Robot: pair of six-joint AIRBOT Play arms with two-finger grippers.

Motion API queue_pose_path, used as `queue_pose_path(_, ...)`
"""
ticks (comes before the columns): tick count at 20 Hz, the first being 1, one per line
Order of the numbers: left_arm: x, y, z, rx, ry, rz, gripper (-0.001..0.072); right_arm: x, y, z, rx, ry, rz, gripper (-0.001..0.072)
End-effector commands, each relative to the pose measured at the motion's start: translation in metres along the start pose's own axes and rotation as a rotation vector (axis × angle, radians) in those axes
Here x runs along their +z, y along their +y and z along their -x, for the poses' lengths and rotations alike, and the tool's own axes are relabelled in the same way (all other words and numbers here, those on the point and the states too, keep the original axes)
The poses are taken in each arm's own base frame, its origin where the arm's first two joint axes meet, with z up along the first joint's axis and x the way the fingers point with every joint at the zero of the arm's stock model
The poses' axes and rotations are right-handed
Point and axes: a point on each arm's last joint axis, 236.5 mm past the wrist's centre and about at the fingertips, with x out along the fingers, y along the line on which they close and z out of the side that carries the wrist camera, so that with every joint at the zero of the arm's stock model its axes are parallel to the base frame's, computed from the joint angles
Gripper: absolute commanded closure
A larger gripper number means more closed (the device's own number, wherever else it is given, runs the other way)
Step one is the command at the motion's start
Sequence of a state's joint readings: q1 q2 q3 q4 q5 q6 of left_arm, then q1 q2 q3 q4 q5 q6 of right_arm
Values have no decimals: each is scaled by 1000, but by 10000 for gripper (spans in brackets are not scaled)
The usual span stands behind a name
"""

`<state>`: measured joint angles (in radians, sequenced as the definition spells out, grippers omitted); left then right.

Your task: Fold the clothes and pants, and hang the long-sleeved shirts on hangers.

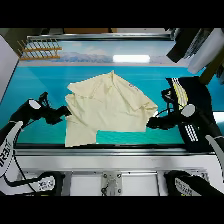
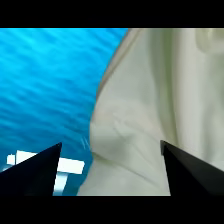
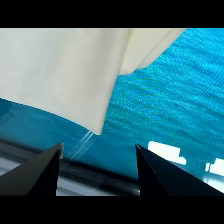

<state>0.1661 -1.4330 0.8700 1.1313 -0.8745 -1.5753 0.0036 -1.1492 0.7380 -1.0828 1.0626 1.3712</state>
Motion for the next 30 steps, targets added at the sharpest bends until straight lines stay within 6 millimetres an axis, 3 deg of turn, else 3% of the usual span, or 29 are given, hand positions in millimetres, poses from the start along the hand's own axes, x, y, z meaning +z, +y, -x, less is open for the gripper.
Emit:
queue_pose_path(1, -2, -18, -14, -8, 52, -50, 28, -9, -7, -20, 6, 53, -60, 218)
queue_pose_path(2, -4, -25, -17, -9, 55, -70, 29, -10, -6, -25, 18, 68, -78, 219)
queue_pose_path(3, -5, -31, -18, -11, 50, -90, 128, -9, -5, -31, 34, 72, -101, 219)
queue_pose_path(4, -7, -36, -19, -12, 51, -104, 360, -5, -5, -37, 47, 66, -125, 219)
queue_pose_path(5, -9, -39, -20, -13, 56, -113, 542, -1, -4, -43, 59, 57, -148, 219)
queue_pose_path(6, -11, -40, -20, -13, 60, -115, 633, 4, -2, -49, 73, 45, -170, 218)
queue_pose_path(10, -15, -37, -18, -12, 81, -110, 658, 6, 9, -72, 85, 47, -176, 220)
queue_pose_path(11, -13, -38, -14, -16, 72, -108, 699, 4, 13, -77, 82, 53, -164, 223)
queue_pose_path(12, -9, -42, -8, -23, 48, -112, 700, 3, 15, -79, 79, 52, -147, 319)
queue_pose_path(14, 4, -52, 16, -47, -35, -129, 700, 6, 18, -78, 77, 40, -91, 691)
queue_pose_path(16, 20, -67, 57, -81, -127, -154, 700, 21, 22, -61, 73, 5, -38, 706)
queue_pose_path(17, 30, -77, 85, -102, -184, -173, 699, 36, 24, -42, 64, -35, 2, 706)
queue_pose_path(19, 53, -105, 165, -158, -359, -226, 699, 80, 36, 24, 34, -171, 112, 706)
queue_pose_path(21, 61, -141, 267, -225, -589, -306, 699, 118, 57, 115, -11, -349, 229, 707)
queue_pose_path(23, 41, -173, 374, -296, -823, -393, 699, 135, 90, 216, -57, -560, 342, 706)
queue_pose_path(24, 21, -186, 423, -332, -932, -437, 699, 135, 111, 267, -68, -680, 394, 706)
queue_pose_path(26, -27, -200, 503, -399, -1122, -507, 699, 118, 147, 348, -67, -877, 470, 706)
queue_pose_path(28, -76, -203, 560, -452, -1270, -555, 699, 86, 173, 410, -66, -1033, 530, 706)
queue_pose_path(30, -118, -199, 597, -485, -1375, -588, 699, 53, 187, 444, -65, -1127, 566, 707)
